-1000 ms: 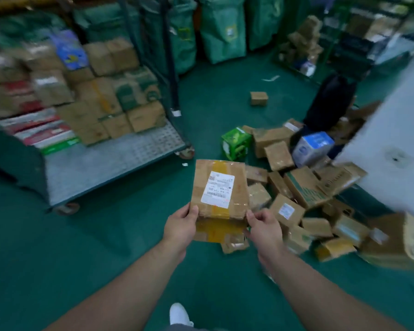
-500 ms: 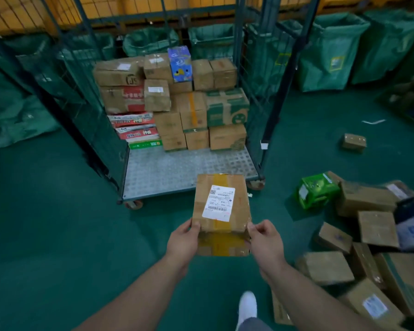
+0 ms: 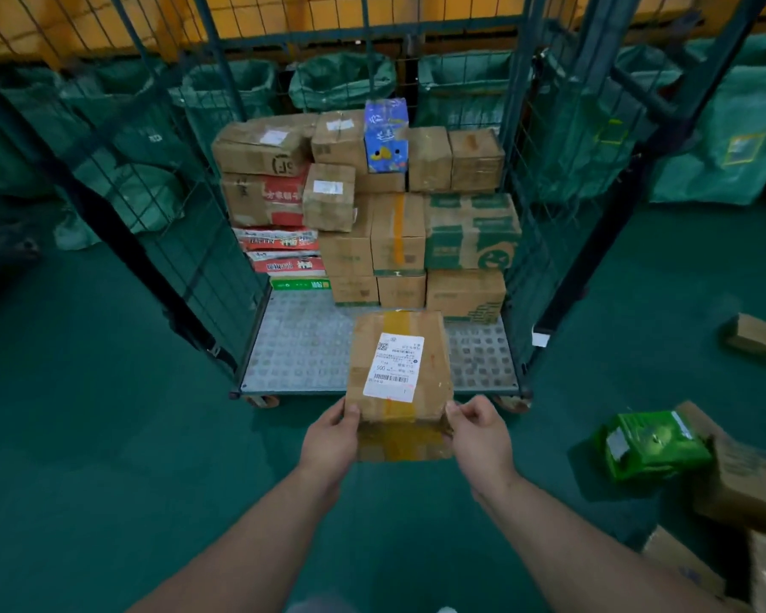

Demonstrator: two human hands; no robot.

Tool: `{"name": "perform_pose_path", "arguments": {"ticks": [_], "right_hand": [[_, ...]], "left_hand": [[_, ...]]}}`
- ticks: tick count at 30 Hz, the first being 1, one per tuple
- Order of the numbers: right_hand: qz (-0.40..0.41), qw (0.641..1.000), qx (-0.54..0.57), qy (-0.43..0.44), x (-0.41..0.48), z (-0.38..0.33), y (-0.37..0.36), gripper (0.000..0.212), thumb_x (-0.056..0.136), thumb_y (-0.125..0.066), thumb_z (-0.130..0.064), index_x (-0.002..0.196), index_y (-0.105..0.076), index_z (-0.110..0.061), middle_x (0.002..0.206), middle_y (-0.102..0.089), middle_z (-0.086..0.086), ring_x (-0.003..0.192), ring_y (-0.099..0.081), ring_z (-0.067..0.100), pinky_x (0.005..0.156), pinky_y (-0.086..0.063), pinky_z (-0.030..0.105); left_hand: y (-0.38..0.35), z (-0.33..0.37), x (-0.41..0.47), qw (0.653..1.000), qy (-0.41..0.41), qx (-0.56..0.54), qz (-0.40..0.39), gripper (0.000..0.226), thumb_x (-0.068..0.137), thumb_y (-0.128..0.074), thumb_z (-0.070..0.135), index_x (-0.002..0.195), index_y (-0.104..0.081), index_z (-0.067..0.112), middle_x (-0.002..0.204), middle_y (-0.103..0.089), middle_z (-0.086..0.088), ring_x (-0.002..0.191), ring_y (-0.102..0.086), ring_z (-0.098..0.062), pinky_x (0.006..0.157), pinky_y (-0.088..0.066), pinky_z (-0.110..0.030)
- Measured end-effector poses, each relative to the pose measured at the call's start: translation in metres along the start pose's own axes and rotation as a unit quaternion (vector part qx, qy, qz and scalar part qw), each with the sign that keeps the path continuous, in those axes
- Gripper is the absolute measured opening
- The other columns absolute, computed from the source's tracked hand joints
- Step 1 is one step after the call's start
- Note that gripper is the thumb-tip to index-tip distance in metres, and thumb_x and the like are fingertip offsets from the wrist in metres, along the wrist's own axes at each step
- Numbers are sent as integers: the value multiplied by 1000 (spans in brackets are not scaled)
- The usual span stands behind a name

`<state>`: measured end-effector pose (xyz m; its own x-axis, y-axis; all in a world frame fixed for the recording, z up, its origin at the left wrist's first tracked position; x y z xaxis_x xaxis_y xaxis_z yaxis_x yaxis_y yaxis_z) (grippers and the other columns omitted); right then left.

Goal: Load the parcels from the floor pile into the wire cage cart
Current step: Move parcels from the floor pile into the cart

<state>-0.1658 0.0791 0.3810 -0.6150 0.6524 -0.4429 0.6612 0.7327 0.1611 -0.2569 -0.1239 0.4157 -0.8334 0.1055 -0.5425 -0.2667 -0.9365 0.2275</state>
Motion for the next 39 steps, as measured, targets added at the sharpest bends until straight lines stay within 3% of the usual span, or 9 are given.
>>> {"name": "perform_pose_path", "arguments": {"ticks": [5,12,14,17,20,29,33,36,39], "right_hand": [[-26,999,-7,-21,66,-18,-38,31,99,-64,-34,78,-52,-14,93,-68,19,79,-62,21,92,-55,62],[-5,998,-48,-38,148,-57,-93,29,101,-62,-29,81,-53,-10,82,-65,14,77,-63,25,88,-58,57],[9,998,-62,-31,173,-83,-104,28,103,-60,-28,82,-53,-11,78,-63,10,71,-60,22,74,-60,46],[16,995,-98,-21,206,-120,-122,26,105,-55,-31,88,-56,-12,79,-64,5,69,-58,20,59,-42,32],[33,993,-111,-16,243,-151,-142,25,105,-53,-33,91,-57,-13,86,-67,6,78,-64,22,63,-45,35],[60,988,-134,-53,356,-174,-173,30,103,-56,-39,84,-58,-16,78,-68,8,69,-65,27,63,-51,42],[51,990,-110,-65,426,-182,-184,30,101,-60,-37,82,-60,-13,78,-70,9,74,-68,30,71,-57,50],[35,992,-103,-65,482,-198,-194,30,102,-60,-37,83,-61,-14,78,-70,6,77,-68,27,73,-55,45],[10,994,-95,-58,544,-217,-208,28,102,-58,-36,85,-58,-14,79,-70,5,78,-69,27,73,-55,44]], "left_hand": [[2,25,63,1000,8,1,25,27,106,-50,40,127,-68,37,114,-69,16,101,-61,-3,97,-53,-34],[-2,65,179,1000,27,15,-1,36,106,-50,44,136,-64,30,125,-65,10,112,-59,-14,93,-49,-32],[-5,85,220,999,26,21,-24,36,106,-49,45,134,-64,30,132,-63,10,115,-58,-15,92,-45,-30],[-7,120,266,998,24,44,-47,34,106,-45,49,132,-63,37,132,-62,12,118,-56,-17,100,-46,-33],[-10,159,312,997,18,40,-65,35,108,-42,44,136,-62,35,126,-64,10,114,-57,-16,95,-48,-35],[-43,211,420,994,70,46,-72,39,108,-43,46,141,-59,34,134,-62,6,119,-56,-18,110,-47,-48],[-71,238,466,994,85,46,-59,28,107,-46,42,129,-60,33,117,-63,10,110,-58,-16,106,-49,-45],[-88,261,505,994,98,38,-26,13,104,-52,41,113,-53,31,113,-62,7,106,-59,-17,103,-49,-44],[-110,290,548,995,97,26,-23,17,103,-55,36,116,-54,25,107,-63,7,91,-57,-11,82,-50,-34]]}}
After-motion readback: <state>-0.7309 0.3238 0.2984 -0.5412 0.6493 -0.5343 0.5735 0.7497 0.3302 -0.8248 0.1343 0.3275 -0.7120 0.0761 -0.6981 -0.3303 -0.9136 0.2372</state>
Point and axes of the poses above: each hand's wrist, its own x-axis towards the middle knuckle, its own y-axis out of the back of the hand, z = x × y, the point moved 6 cm from there along x, towards the middle knuckle
